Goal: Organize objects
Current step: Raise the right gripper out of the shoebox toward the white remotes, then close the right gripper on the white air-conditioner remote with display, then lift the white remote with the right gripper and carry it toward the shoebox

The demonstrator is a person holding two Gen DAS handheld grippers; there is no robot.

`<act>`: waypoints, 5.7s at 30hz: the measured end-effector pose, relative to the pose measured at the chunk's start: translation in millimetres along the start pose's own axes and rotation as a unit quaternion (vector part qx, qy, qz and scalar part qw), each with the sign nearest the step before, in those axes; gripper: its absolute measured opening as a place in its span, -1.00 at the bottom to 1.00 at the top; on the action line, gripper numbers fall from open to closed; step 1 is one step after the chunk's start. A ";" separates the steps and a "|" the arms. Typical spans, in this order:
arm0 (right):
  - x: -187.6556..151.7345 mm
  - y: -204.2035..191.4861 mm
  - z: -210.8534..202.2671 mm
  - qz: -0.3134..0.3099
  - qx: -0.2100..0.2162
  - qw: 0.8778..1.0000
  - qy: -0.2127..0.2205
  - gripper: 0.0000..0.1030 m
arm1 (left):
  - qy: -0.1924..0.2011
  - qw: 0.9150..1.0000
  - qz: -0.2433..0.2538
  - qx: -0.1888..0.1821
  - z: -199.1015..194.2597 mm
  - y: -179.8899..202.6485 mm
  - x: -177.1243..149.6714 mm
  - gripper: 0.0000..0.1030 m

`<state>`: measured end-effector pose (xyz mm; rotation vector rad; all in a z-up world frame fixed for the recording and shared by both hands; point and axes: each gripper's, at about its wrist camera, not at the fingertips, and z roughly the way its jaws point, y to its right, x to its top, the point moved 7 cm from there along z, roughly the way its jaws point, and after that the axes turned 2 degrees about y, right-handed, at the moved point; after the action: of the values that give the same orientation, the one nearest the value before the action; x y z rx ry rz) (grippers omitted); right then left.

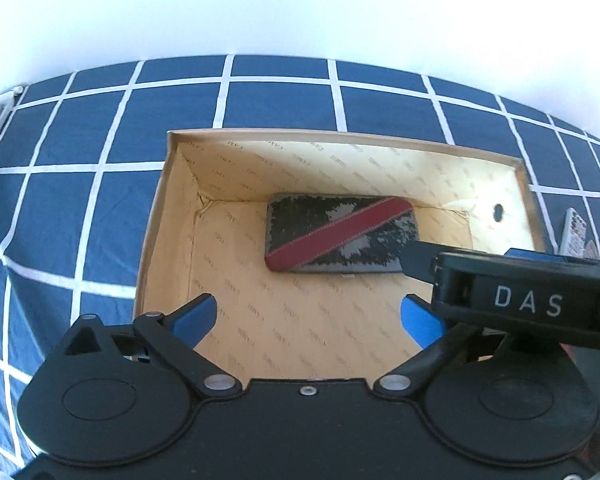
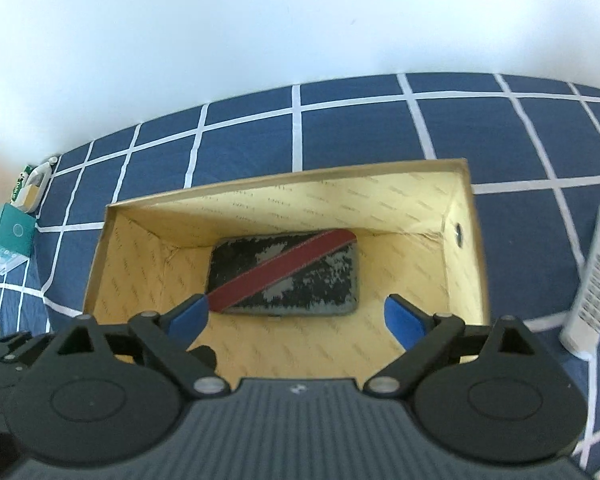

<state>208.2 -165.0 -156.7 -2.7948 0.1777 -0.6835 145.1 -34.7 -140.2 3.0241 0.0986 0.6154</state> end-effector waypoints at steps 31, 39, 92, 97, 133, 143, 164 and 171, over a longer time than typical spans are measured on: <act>-120.2 43.3 -110.2 -0.024 0.004 1.000 0.009 1.00 | 0.006 1.000 -0.003 0.020 -81.9 37.5 -132.3 1.00; -131.2 93.7 -123.1 -0.045 -0.001 0.999 -0.005 1.00 | -0.013 1.000 -0.009 0.027 -73.7 88.3 -161.9 1.00; -184.7 351.5 -76.2 -0.075 -0.005 0.983 -0.168 0.68 | -0.129 0.989 -0.077 -0.017 49.4 329.4 -243.8 0.96; -185.2 348.9 -71.2 -0.082 -0.001 0.981 -0.175 0.53 | -0.134 0.987 -0.083 -0.033 57.4 337.6 -238.4 0.92; -178.8 327.5 -81.4 -0.056 0.017 0.982 -0.181 0.42 | -0.124 0.989 -0.069 -0.046 38.7 331.2 -215.1 0.47; -156.5 270.9 -102.8 -0.052 0.033 0.986 -0.153 0.42 | -0.098 0.993 -0.061 -0.028 0.9 291.5 -187.4 0.47; -117.8 128.4 -117.2 -0.019 0.036 0.996 -0.084 0.42 | -0.045 0.999 -0.007 -0.026 -60.2 169.7 -127.3 0.47; -113.9 88.8 -114.2 -0.004 0.033 0.997 -0.064 0.42 | -0.031 0.999 0.016 -0.030 -70.4 132.4 -118.1 0.47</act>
<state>49.2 -255.0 -133.3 -2.7655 0.1181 -0.5012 15.9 -172.5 -112.7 2.9899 0.0275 0.5166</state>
